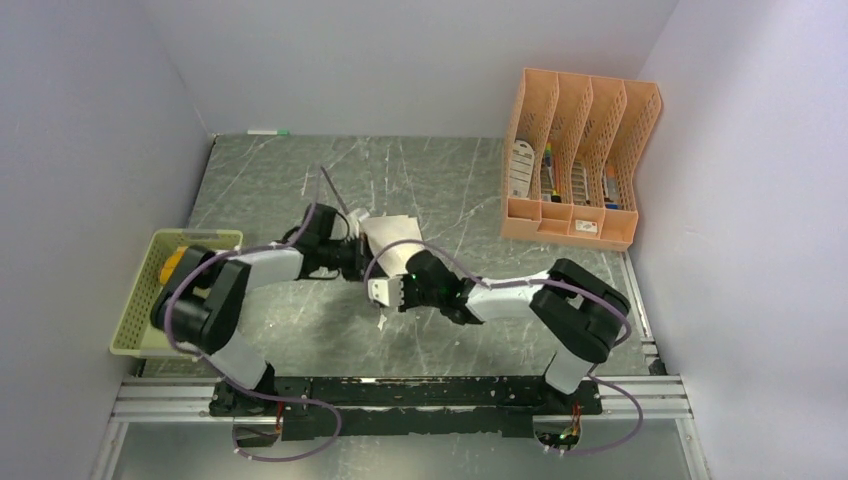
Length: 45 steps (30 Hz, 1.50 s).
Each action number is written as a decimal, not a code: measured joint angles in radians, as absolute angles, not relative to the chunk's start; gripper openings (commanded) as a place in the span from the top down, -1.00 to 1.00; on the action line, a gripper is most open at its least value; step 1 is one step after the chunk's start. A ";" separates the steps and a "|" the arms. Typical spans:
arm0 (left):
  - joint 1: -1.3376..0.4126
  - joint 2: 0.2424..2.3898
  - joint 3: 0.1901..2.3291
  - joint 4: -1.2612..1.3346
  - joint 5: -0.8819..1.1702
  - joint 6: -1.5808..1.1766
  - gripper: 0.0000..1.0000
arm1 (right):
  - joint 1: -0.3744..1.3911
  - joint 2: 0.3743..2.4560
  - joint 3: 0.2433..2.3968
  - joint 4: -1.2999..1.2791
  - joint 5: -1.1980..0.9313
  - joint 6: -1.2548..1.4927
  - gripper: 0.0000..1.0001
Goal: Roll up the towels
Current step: Roll the towel at the center of the board.
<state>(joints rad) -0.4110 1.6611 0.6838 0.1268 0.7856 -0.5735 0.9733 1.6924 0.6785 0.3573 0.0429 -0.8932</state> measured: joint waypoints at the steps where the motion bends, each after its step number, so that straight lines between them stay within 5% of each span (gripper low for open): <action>1: -0.392 1.626 0.707 0.095 0.782 -0.564 0.86 | 0.961 1.682 0.702 0.305 0.007 -0.868 1.00; 15: -0.173 1.230 0.862 -0.250 0.697 -0.458 0.86 | 0.778 1.867 1.259 -0.356 -0.623 -0.380 1.00; 30: -0.181 1.037 0.672 -0.401 0.644 -0.425 0.86 | 0.760 2.229 1.415 -0.596 -1.168 -0.271 1.00; 45: -0.525 1.093 0.489 -0.250 0.418 -0.626 0.87 | 0.727 2.234 1.409 -0.527 -1.113 -0.045 1.00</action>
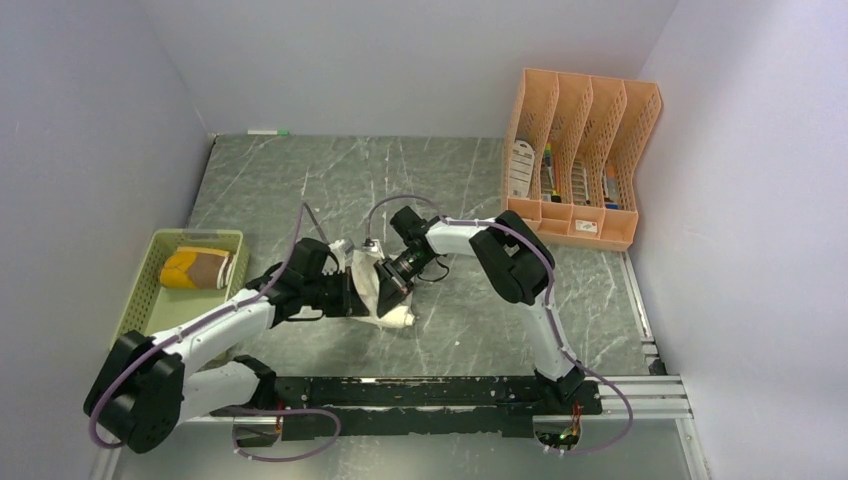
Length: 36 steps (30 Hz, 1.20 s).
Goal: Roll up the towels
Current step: Roll the towel at the center of the board.
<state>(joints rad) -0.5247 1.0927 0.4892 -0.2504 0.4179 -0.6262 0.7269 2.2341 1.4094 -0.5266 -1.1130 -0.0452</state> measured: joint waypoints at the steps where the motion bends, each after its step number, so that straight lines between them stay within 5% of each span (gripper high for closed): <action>1: -0.536 1.110 0.488 -0.238 0.409 -0.636 0.86 | 0.724 2.233 1.408 -0.524 -1.110 -0.038 1.00; 15: -0.554 1.287 0.494 -0.113 0.277 -0.672 0.86 | 0.702 2.181 1.387 -0.519 -1.028 -0.043 0.99; 18: -0.554 1.313 0.489 -0.056 0.273 -0.692 0.86 | 0.695 2.149 1.383 -0.529 -0.968 -0.063 0.51; 25: -0.554 1.343 0.464 0.037 0.273 -0.727 0.86 | 0.681 2.014 1.318 -0.467 -0.753 -0.064 0.21; 27: -0.554 1.349 0.464 0.043 0.274 -0.730 0.86 | 0.677 1.922 1.263 -0.410 -0.627 -0.054 -0.22; 29: -0.554 1.354 0.465 0.047 0.278 -0.730 0.86 | 0.672 1.824 1.214 -0.353 -0.509 -0.041 -0.29; 32: -0.554 1.369 0.471 0.057 0.285 -0.730 0.86 | 0.667 1.655 1.145 -0.262 -0.343 -0.044 -0.92; 36: -0.554 1.377 0.471 0.072 0.292 -0.730 0.86 | 0.663 1.450 1.045 -0.152 -0.205 -0.035 -1.00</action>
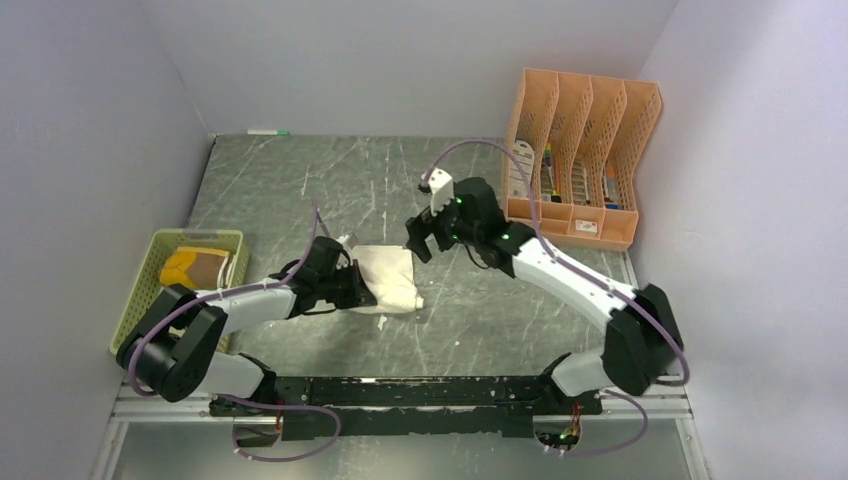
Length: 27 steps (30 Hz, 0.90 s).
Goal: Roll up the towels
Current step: Roll the towel at the center of the board.
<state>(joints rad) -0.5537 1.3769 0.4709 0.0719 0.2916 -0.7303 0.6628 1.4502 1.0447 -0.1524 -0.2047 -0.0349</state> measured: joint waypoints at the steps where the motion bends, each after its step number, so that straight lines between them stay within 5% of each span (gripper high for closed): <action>1: -0.553 1.378 0.471 0.075 0.292 -0.731 0.86 | 0.663 1.416 1.022 -0.141 -0.191 -0.029 -1.00; 5: -0.551 1.384 0.471 0.086 0.300 -0.733 0.86 | 0.772 1.291 0.890 -0.104 -0.016 -0.023 -1.00; 9: -0.540 1.394 0.470 0.101 0.323 -0.734 0.86 | 1.214 1.246 0.736 -0.035 0.333 -0.113 -0.98; 12: -0.525 1.397 0.465 0.112 0.346 -0.734 0.87 | 1.351 1.296 0.681 -0.024 0.524 -0.178 -0.95; 18: -0.504 1.393 0.455 0.120 0.379 -0.732 0.86 | 1.410 1.459 0.608 0.094 0.759 -0.349 -0.89; 27: -0.480 1.378 0.444 0.112 0.431 -0.715 0.86 | 1.383 1.657 0.623 0.351 0.746 -0.547 -0.76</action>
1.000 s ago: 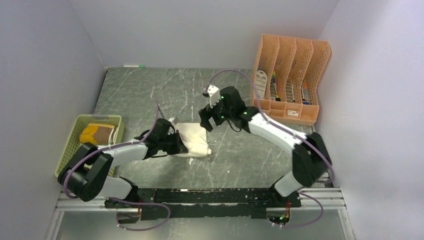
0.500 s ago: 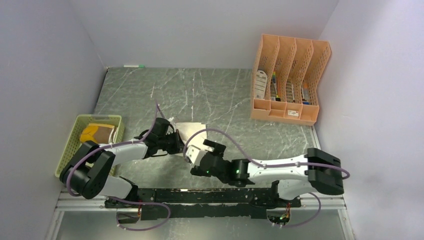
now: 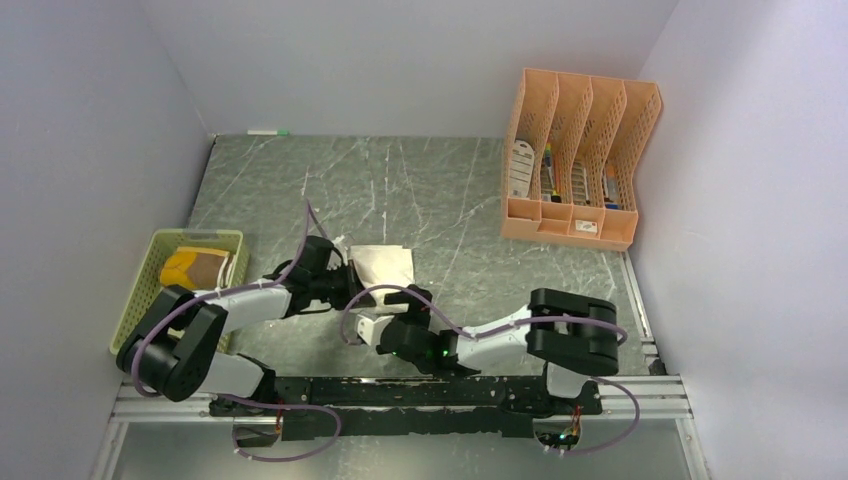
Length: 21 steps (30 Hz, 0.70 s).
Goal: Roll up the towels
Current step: Roll the towel at the center of the board.
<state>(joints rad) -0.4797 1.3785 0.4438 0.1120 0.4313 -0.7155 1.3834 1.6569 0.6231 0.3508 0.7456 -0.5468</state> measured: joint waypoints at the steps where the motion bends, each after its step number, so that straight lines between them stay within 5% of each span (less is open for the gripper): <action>1: -0.478 1.377 0.444 0.109 0.435 -0.714 0.86 | 1.378 1.677 0.627 0.371 0.736 -0.562 -0.73; 5: -0.467 1.373 0.443 0.099 0.458 -0.707 0.86 | 1.363 1.723 0.647 0.431 0.710 -0.606 -0.55; 13: -0.442 1.350 0.424 0.076 0.494 -0.696 0.86 | 1.308 1.755 0.691 0.390 0.590 -0.583 0.30; 21: -0.412 1.328 0.423 0.033 0.503 -0.677 0.86 | 1.149 1.747 0.796 0.226 0.268 -0.450 0.57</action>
<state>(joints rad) -0.4122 1.3285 0.4232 0.0334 0.5030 -0.6765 1.1488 1.7473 0.7959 0.2264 0.2680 -0.4503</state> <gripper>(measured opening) 0.074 0.249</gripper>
